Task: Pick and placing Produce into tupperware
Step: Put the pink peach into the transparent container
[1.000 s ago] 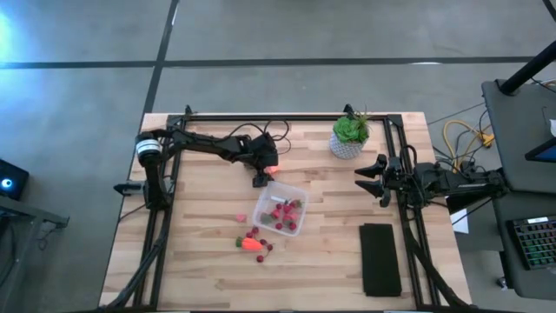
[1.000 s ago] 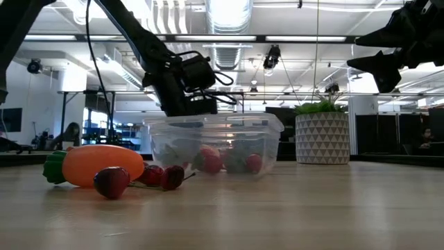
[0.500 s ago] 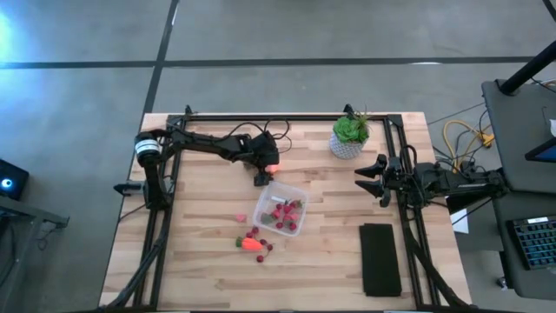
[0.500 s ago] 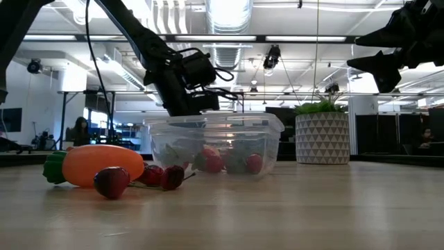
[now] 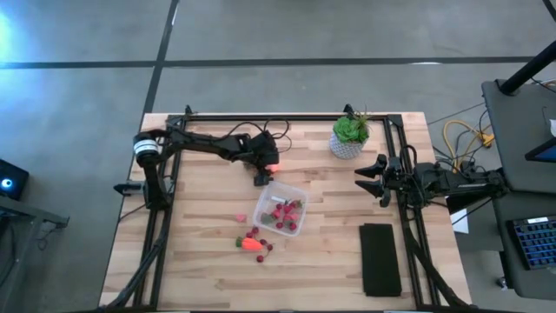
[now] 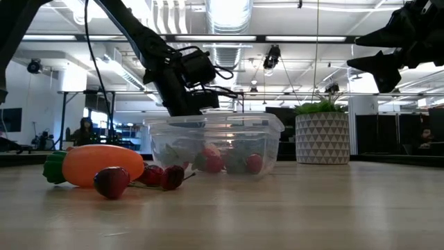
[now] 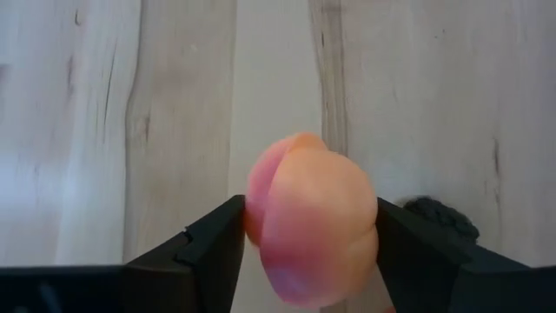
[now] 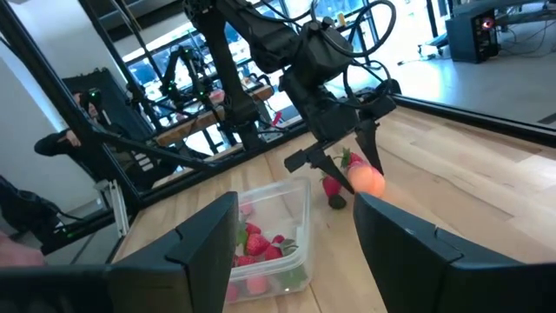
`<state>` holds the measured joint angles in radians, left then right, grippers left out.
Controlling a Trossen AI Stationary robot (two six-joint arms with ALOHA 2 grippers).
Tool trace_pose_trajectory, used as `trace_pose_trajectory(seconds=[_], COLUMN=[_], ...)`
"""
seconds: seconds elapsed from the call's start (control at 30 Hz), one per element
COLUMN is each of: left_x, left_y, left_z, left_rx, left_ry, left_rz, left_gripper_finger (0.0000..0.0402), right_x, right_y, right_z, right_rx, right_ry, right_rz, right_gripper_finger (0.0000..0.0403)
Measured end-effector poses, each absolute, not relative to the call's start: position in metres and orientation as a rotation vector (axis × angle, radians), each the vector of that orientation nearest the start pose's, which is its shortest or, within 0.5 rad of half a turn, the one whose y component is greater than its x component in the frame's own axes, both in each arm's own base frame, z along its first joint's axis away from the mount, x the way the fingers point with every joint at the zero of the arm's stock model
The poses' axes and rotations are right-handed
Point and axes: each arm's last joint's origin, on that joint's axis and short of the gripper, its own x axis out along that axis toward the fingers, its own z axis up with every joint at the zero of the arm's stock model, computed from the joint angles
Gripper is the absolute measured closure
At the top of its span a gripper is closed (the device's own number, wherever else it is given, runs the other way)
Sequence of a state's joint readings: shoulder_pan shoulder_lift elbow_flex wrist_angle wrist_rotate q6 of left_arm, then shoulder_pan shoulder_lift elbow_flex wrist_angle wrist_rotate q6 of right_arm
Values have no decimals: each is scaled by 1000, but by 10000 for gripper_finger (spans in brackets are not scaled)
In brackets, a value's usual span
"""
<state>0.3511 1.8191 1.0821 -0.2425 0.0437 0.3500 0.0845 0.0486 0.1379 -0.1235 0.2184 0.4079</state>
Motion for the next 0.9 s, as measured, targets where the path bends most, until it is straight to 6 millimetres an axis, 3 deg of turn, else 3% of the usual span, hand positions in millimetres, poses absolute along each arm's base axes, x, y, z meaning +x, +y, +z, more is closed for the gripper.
trace_pose_trajectory(seconds=[0.1,0.3,0.53,0.73,0.9], left_x=[336,330,310,304,311], left_y=[122,118,101,73,39], left_z=[169,208,263,273,269], left_rx=[131,154,-35,-241,-285], left_ry=[976,859,677,672,716], left_rz=[117,144,108,-26,-100], left_gripper_finger=[190,189,189,188,188], right_x=[91,91,91,91,91], right_y=[1,1,1,1,1], right_z=[195,195,195,195,195], right_rx=[402,402,402,402,402], right_ry=[6,6,6,5,5], right_rz=[-139,-139,-139,-139,-139], right_gripper_finger=[181,181,181,181,181])
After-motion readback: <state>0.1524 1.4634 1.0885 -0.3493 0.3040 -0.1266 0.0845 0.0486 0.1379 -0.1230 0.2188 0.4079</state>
